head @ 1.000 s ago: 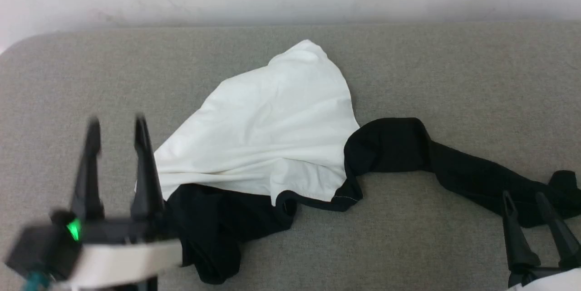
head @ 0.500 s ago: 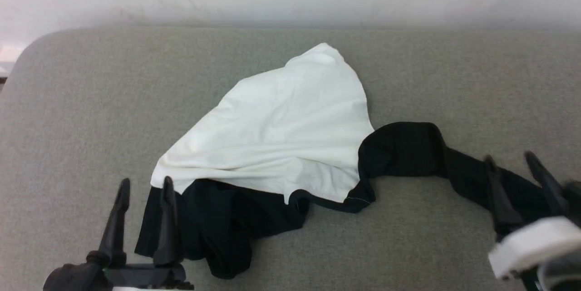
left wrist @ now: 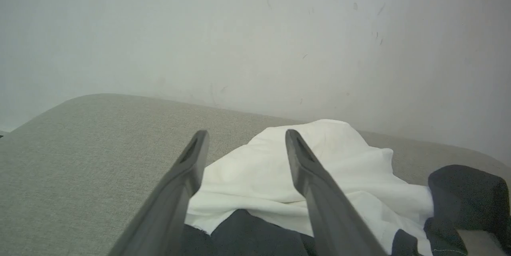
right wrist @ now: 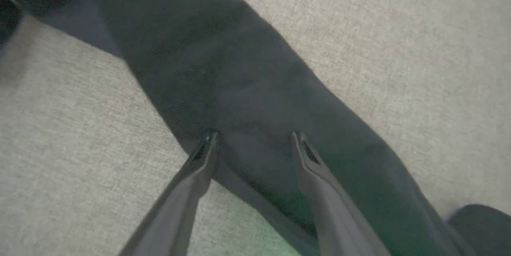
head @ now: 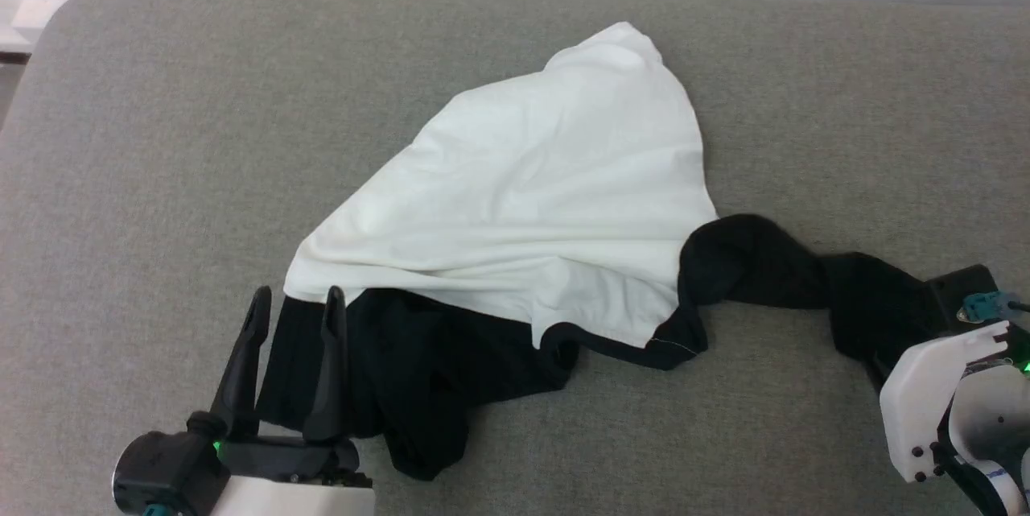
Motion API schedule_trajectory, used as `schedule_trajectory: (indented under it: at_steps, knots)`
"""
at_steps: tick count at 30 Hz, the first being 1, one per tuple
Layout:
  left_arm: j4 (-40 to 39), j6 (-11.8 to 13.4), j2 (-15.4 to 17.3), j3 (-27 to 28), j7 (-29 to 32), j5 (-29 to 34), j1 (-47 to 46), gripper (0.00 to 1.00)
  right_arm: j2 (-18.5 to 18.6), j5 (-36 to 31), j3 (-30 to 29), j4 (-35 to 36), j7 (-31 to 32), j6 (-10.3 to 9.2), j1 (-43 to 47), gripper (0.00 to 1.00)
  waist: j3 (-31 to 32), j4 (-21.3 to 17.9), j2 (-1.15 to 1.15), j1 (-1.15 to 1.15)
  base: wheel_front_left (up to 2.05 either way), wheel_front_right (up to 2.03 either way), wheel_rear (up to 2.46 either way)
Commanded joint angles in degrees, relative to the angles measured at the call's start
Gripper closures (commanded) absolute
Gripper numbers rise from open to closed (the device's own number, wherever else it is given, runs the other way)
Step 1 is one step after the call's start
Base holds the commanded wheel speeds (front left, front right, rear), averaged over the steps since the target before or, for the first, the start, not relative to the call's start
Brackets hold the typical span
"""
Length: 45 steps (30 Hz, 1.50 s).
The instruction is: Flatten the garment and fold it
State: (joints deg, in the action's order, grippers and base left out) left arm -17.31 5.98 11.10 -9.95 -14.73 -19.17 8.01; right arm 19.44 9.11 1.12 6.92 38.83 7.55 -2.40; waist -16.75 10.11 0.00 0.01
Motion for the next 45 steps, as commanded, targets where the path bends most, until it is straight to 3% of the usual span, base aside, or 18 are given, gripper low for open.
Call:
schedule_trajectory:
  at_steps: [1,2,3,9,16,21,24,27,28,29,30,36,41,45]
  knots:
    - [0.2,-0.6,-0.3,0.1,-0.3,0.7,-1.0,0.0,-0.3,0.3,-0.1,-1.0,0.1,-0.06,-0.9,0.62,-1.6,1.5,0.0,-0.01,0.0,0.0,0.0]
    - [0.4,-0.7,-0.5,0.2,-0.3,0.8,-1.2,0.0,-0.8,0.5,-0.5,-2.0,-0.1,-0.06,-1.0,0.89,-1.8,1.6,0.0,-0.01,0.0,0.0,0.0]
    - [0.5,-0.9,-0.6,0.3,-0.3,0.8,-1.4,0.0,-1.1,0.5,-0.5,-2.9,-0.5,-0.06,-1.3,1.0,-1.9,1.6,0.0,-0.01,0.0,0.0,0.0]
    - [1.5,-1.6,-1.2,1.3,-0.3,0.8,-1.5,0.0,-0.2,-1.0,-2.4,-3.9,-6.7,-0.06,-6.8,1.0,-0.1,-0.8,0.0,-0.01,0.0,0.0,0.0]
    - [2.0,-2.0,-1.7,0.2,-0.2,1.1,-1.2,0.0,8.2,-5.2,-10.0,-1.1,-11.6,-0.06,-11.7,1.0,2.4,-3.0,0.0,-0.01,0.0,0.0,0.0]
    - [1.9,-2.1,-1.4,-0.3,0.6,0.8,-0.3,0.0,14.2,-6.8,-16.8,-2.1,-13.9,-0.06,-4.5,1.0,2.0,-2.9,0.0,-0.01,0.0,0.0,0.0]
    - [1.6,-2.1,-1.0,-0.3,1.2,0.6,0.0,0.0,14.4,-8.1,-20.0,-3.9,-15.3,-0.06,3.2,1.0,1.5,-2.3,0.0,-0.01,0.0,0.0,0.0]
    - [1.3,-2.2,-0.5,-0.3,2.0,0.3,0.1,0.0,11.9,-8.6,-21.6,-6.5,-16.6,-0.06,9.2,1.0,0.8,-2.2,0.0,-0.01,0.0,0.0,0.0]
    - [1.3,-2.3,-0.4,-0.3,2.2,0.3,0.0,0.0,10.8,-8.7,-21.8,-7.5,-17.2,-0.06,10.4,0.69,0.7,-2.1,0.0,-0.01,0.0,0.0,0.0]
    - [1.3,-2.4,-0.3,-0.5,2.5,0.2,-0.1,0.0,9.6,-9.0,-22.1,-8.4,-18.0,-0.06,11.0,0.55,0.7,-2.0,0.0,-0.01,0.0,0.0,0.0]
    - [1.3,-2.4,-0.2,-0.6,2.7,0.2,-0.2,0.0,8.5,-9.3,-22.1,-8.9,-18.8,-0.06,11.4,0.0,0.8,-2.0,0.0,-0.01,0.0,0.0,0.0]
    - [1.2,-2.6,0.1,-1.4,3.7,0.3,-0.8,0.0,1.7,-7.9,-22.1,-6.1,-23.0,-0.06,6.1,0.0,1.9,-2.9,0.0,-0.01,0.0,0.0,0.0]
    - [0.6,-2.4,0.2,-1.8,4.0,0.5,-0.7,0.0,-6.8,-5.3,-22.9,5.9,-27.0,-0.06,1.9,0.0,3.6,-3.6,0.0,-0.01,0.0,0.0,0.0]
    - [0.3,-2.3,0.2,-2.1,4.0,0.3,0.0,0.0,-13.5,-6.1,-21.5,15.3,-32.4,-0.06,4.3,0.0,4.9,-3.6,0.0,-0.01,0.0,0.0,0.0]
